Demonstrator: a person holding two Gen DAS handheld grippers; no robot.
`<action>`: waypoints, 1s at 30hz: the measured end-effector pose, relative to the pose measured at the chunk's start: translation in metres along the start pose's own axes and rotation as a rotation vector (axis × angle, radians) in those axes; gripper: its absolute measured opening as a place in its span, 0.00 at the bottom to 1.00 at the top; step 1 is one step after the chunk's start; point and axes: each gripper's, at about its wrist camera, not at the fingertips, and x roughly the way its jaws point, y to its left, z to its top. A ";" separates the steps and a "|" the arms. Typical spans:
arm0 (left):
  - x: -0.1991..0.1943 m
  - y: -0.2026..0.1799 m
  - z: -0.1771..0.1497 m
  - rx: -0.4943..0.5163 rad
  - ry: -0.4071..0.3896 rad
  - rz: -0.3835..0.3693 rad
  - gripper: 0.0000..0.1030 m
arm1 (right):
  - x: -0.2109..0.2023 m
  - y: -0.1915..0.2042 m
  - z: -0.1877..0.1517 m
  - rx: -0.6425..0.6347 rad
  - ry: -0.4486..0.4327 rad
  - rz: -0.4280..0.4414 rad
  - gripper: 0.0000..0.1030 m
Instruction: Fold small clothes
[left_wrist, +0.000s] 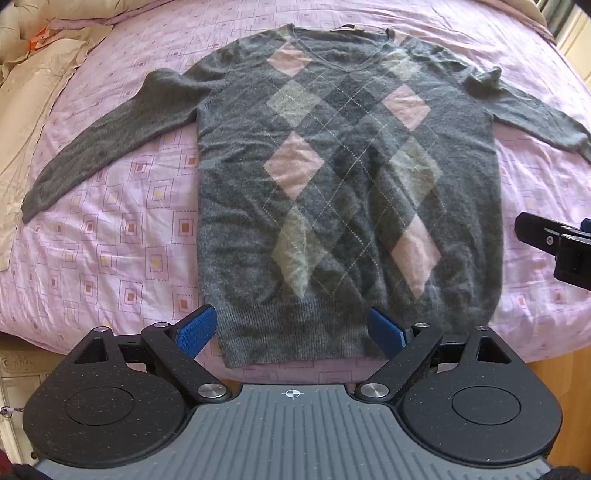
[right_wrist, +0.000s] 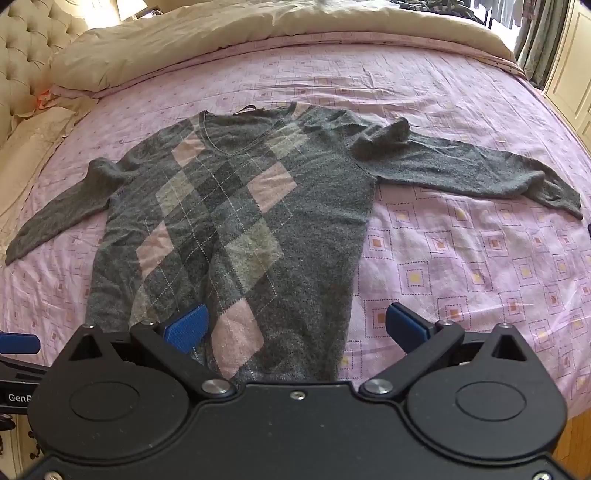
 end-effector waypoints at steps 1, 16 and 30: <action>0.000 -0.001 0.001 -0.002 -0.005 -0.001 0.87 | 0.000 0.000 0.000 0.001 0.000 0.002 0.99; 0.002 -0.002 -0.002 -0.024 -0.008 -0.014 0.87 | 0.001 0.002 0.000 -0.016 0.009 0.014 0.99; -0.001 -0.003 0.000 -0.031 -0.016 -0.034 0.87 | 0.000 0.005 -0.001 -0.015 0.008 0.025 0.99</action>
